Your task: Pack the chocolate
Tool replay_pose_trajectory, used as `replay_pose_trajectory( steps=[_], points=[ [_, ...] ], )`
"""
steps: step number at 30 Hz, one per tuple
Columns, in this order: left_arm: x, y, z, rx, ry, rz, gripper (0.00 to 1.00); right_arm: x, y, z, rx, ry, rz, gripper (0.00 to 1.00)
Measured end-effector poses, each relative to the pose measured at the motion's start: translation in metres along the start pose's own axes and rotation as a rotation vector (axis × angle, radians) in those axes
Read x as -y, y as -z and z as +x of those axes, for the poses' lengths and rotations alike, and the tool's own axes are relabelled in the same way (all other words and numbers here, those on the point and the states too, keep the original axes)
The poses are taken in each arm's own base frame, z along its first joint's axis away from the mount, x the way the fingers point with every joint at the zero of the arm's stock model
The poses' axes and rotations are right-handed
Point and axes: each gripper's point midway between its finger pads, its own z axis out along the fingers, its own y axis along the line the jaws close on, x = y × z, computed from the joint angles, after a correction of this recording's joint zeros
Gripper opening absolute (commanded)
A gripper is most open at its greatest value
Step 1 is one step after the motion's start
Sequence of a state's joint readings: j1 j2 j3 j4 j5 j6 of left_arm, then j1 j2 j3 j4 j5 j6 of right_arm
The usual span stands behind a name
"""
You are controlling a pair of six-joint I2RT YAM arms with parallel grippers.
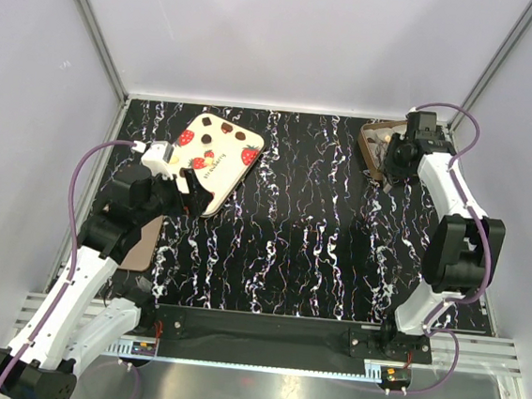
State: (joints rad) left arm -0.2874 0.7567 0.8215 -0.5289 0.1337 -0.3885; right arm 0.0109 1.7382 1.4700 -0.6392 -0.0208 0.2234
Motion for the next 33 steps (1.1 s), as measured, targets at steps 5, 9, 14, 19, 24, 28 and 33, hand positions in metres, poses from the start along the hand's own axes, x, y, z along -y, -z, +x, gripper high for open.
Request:
replay_pose_trajectory(
  steps=[5,9,14,19,24,28,33],
  points=[
    [0.0,0.0,0.0,0.0,0.0,0.0,0.99,-0.001,-0.007,-0.003,0.01,-0.009,-0.002,0.34],
    [0.0,0.0,0.0,0.0,0.0,0.0,0.99,-0.002,-0.012,-0.005,0.02,-0.017,-0.005,0.36],
    [0.0,0.0,0.0,0.0,0.0,0.0,0.99,-0.001,-0.025,-0.003,0.009,-0.017,-0.002,0.36],
    [0.0,0.0,0.0,0.0,0.0,0.0,0.99,0.001,-0.037,0.001,-0.012,-0.017,0.005,0.38],
    [0.0,0.0,0.0,0.0,0.0,0.0,0.99,0.001,-0.041,-0.001,-0.003,-0.017,0.004,0.4],
    [0.0,0.0,0.0,-0.001,0.0,0.0,0.99,0.0,-0.041,-0.003,0.006,-0.016,0.002,0.43],
    [0.0,-0.001,0.001,-0.006,0.001,-0.002,0.99,0.0,-0.042,-0.006,0.017,-0.016,0.0,0.45]
  ],
)
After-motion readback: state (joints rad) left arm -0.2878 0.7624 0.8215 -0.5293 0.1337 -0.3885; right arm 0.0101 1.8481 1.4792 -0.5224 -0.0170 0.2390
